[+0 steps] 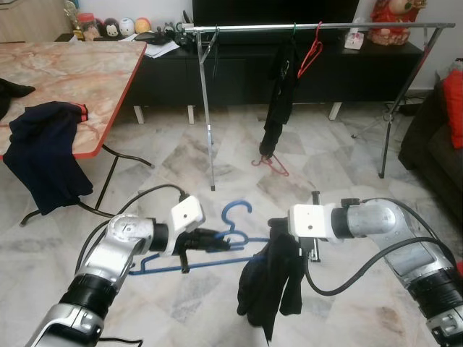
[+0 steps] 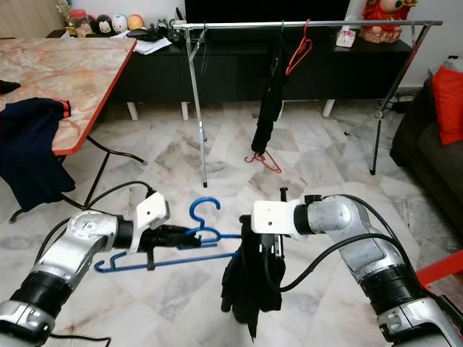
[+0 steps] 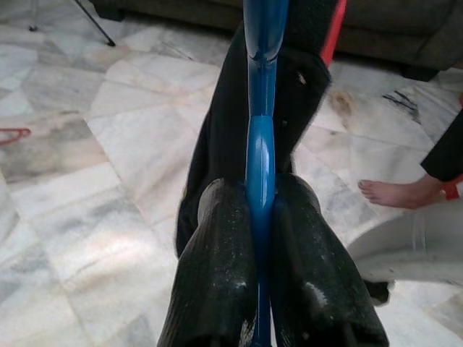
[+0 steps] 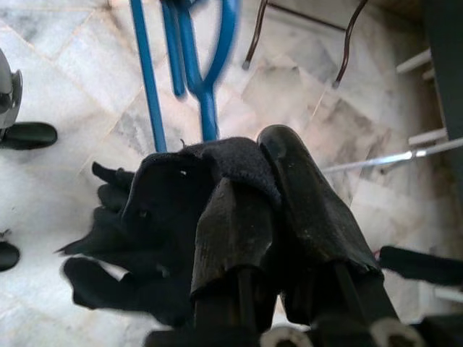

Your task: Hang hanger

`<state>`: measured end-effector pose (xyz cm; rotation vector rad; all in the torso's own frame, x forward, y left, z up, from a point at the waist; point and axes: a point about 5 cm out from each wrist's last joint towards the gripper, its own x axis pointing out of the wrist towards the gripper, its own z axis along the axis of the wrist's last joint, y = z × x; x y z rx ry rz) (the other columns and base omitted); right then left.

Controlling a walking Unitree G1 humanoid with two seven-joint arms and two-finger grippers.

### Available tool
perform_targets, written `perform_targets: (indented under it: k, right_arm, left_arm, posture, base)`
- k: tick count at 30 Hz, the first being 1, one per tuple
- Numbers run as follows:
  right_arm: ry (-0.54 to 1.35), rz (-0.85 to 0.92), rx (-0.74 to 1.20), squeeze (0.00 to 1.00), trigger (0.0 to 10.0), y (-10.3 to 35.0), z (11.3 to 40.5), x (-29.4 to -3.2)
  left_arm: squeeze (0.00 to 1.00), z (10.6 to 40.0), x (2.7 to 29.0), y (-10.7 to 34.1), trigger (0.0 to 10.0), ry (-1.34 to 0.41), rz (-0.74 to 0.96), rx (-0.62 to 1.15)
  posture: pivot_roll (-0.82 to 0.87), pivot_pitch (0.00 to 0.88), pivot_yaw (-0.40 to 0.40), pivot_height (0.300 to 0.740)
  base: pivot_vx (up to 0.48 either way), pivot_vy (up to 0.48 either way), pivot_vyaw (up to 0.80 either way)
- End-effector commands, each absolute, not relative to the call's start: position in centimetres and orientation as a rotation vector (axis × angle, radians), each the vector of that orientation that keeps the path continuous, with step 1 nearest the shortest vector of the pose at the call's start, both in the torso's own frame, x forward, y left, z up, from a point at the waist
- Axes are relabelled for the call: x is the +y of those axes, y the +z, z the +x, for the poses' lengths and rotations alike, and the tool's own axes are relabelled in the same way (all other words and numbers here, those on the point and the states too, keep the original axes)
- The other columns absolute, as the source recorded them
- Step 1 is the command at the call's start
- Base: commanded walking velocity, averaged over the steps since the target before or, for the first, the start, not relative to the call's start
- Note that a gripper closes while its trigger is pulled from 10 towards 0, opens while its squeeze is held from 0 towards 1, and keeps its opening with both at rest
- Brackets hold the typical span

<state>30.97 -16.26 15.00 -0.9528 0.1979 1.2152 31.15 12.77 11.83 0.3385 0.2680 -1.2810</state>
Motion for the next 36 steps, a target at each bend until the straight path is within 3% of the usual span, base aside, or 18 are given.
perform_targets:
  k: [1, 21, 24, 28, 32, 36]
  right_arm:
    - [1.228, -0.946, 0.116, 0.00, 10.0, 16.6, 31.0, -15.5]
    - [1.400, -0.828, -0.034, 0.00, 10.0, 19.4, 29.1, -12.4]
    - [1.346, -0.883, 0.017, 0.00, 10.0, 18.8, 29.8, -13.6]
    - [1.240, -0.986, 0.103, 0.00, 10.0, 18.4, 30.9, -15.8]
    - [1.202, -1.001, 0.147, 0.00, 10.0, 18.1, 31.2, -16.7]
    - [1.191, -1.032, 0.159, 0.00, 10.0, 17.7, 31.3, -16.8]
  left_arm:
    - [0.00, 31.2, 12.4, 12.3, 10.0, -1.302, 0.355, 0.244]
    - [0.00, 29.9, 10.2, 13.1, 10.0, -1.474, 0.194, 0.219]
    - [0.00, 29.1, 10.2, 13.6, 10.0, -1.542, 0.165, 0.222]
    - [0.00, 28.3, 11.2, 13.0, 10.0, -1.580, 0.309, 0.283]
    - [0.00, 28.1, 12.4, 13.0, 10.0, -1.604, 0.403, 0.333]
    - [0.00, 28.1, 12.7, 13.3, 10.0, -1.609, 0.393, 0.341]
  posture:
    - [-0.12, 0.000, -0.022, 0.740]
    - [-0.12, 0.000, -0.016, 0.740]
    - [-0.12, 0.000, -0.019, 0.740]
    - [-0.12, 0.000, -0.022, 0.740]
    - [-0.12, 0.000, -0.023, 0.740]
    - [-0.12, 0.000, -0.024, 0.740]
  base:
    - [0.000, 0.000, 0.00]
    - [0.000, 0.000, 0.00]
    - [0.000, 0.000, 0.00]
    - [0.000, 0.000, 0.00]
    - [0.000, 0.000, 0.00]
    - [0.000, 0.000, 0.00]
